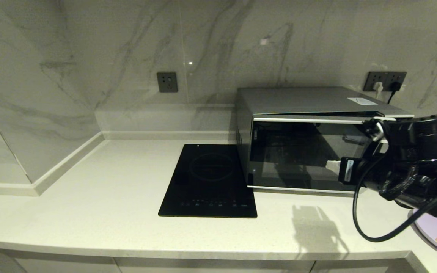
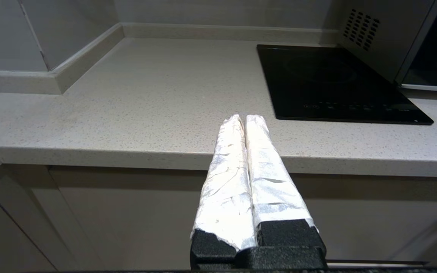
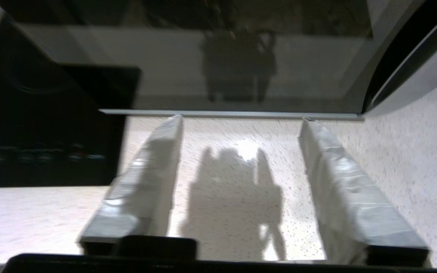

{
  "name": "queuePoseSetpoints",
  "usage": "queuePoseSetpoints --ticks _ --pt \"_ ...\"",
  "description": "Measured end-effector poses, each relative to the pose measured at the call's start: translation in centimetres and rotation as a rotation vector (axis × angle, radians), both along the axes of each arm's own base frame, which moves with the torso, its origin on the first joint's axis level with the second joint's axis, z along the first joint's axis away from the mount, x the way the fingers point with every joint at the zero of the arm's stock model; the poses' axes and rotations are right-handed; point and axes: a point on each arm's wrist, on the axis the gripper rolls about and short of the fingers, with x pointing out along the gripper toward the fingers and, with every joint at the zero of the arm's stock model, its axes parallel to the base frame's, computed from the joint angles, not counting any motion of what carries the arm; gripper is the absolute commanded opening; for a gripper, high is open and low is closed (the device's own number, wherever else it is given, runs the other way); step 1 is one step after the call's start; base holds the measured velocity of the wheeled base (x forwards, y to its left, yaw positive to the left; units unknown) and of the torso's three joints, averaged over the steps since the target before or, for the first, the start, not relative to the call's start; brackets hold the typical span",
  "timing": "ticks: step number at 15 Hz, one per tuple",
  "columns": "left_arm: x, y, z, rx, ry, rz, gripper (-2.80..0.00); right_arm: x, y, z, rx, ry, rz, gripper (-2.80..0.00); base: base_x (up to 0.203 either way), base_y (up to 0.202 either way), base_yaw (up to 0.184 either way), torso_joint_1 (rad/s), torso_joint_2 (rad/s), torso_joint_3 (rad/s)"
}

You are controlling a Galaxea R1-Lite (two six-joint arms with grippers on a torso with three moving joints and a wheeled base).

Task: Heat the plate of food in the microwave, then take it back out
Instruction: Open the microwave oven

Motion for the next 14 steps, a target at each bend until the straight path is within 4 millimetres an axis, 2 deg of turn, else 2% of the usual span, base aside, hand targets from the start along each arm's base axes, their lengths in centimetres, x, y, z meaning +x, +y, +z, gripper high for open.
queuePoseSetpoints --ticks 2,4,6,8,9,11,14 --pt "0.0 0.0 0.0 0.0 0.001 -0.001 -2.8 -0.5 -1.3 3.3 0.072 -0.065 -0.03 -2.8 0.0 0.0 0.0 0.0 0.0 0.0" --pt "0.0 0.0 0.0 0.0 0.0 0.0 -2.8 -0.2 -2.8 7.0 0.188 -0.122 -0.099 -2.8 0.0 0.0 0.0 0.0 0.0 0.0" --pt "0.0 0.0 0.0 0.0 0.0 0.0 -2.8 0.8 -4.4 10.6 0.329 -0.146 -0.166 -2.8 0.0 0.0 0.0 0.0 0.0 0.0" --pt "0.0 0.0 0.0 0.0 0.0 -0.001 -2.8 2.9 -5.8 12.6 0.453 -0.122 -0.254 -2.8 0.0 0.0 0.0 0.0 0.0 0.0" --pt "0.0 0.0 0.0 0.0 0.0 -0.001 -2.8 4.2 -6.5 12.8 0.506 -0.088 -0.298 -2.8 0.0 0.0 0.0 0.0 0.0 0.0" --pt "0.0 0.0 0.0 0.0 0.0 -0.001 -2.8 6.9 -7.5 11.6 0.59 0.007 -0.375 -2.8 0.0 0.0 0.0 0.0 0.0 0.0" --pt "0.0 0.0 0.0 0.0 0.0 0.0 -2.8 10.3 -8.4 10.2 0.655 0.041 -0.44 -2.8 0.0 0.0 0.0 0.0 0.0 0.0"
